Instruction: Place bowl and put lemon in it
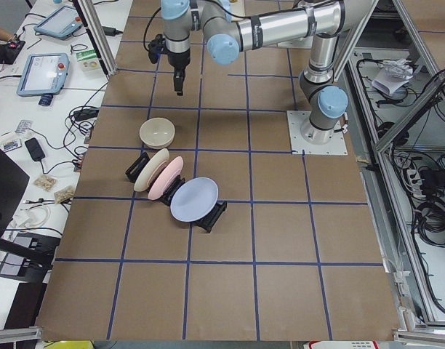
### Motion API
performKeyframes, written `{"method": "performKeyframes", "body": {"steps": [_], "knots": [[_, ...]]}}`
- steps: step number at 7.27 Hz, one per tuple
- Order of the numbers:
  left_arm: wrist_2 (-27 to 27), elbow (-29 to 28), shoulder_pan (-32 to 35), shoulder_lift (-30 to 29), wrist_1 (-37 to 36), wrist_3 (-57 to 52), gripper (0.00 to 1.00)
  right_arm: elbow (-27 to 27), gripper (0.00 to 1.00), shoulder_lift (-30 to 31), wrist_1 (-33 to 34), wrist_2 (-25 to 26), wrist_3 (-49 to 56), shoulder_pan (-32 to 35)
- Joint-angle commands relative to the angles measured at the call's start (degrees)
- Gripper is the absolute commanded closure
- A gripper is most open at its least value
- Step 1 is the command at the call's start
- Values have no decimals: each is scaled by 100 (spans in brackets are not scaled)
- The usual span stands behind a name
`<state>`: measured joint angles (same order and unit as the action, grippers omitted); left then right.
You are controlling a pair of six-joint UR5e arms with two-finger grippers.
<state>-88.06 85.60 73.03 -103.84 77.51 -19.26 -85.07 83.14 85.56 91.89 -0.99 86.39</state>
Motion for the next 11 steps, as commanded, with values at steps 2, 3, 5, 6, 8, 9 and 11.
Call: {"method": "performKeyframes", "body": {"steps": [2, 3, 5, 6, 8, 9, 11], "knots": [[8, -52, -412, -1310, -1548, -682, 0, -27, 0, -674, 1231, -4, 455, -1068], [17, -78, -412, -1645, -1937, -806, 0, -27, 0, -903, 1504, -4, 1059, -1332], [26, -88, -447, -1928, -2056, -921, 0, -18, 0, -1307, 2120, -13, 1485, -1869], [17, -87, -447, -2017, -2056, -930, 0, 8, 0, -1579, 2444, -30, 1618, -2002], [35, -87, -447, -2219, -2056, -1061, 0, 52, 0, -2116, 3130, -65, 1793, -2274], [-18, -113, -447, -2220, -2047, -1071, 14, 52, 0, -2266, 3142, -74, 2091, -2432], [0, -114, -447, -2203, -2047, -1001, 55, 78, 0, -2399, 3159, -48, 2399, -2460]]}}
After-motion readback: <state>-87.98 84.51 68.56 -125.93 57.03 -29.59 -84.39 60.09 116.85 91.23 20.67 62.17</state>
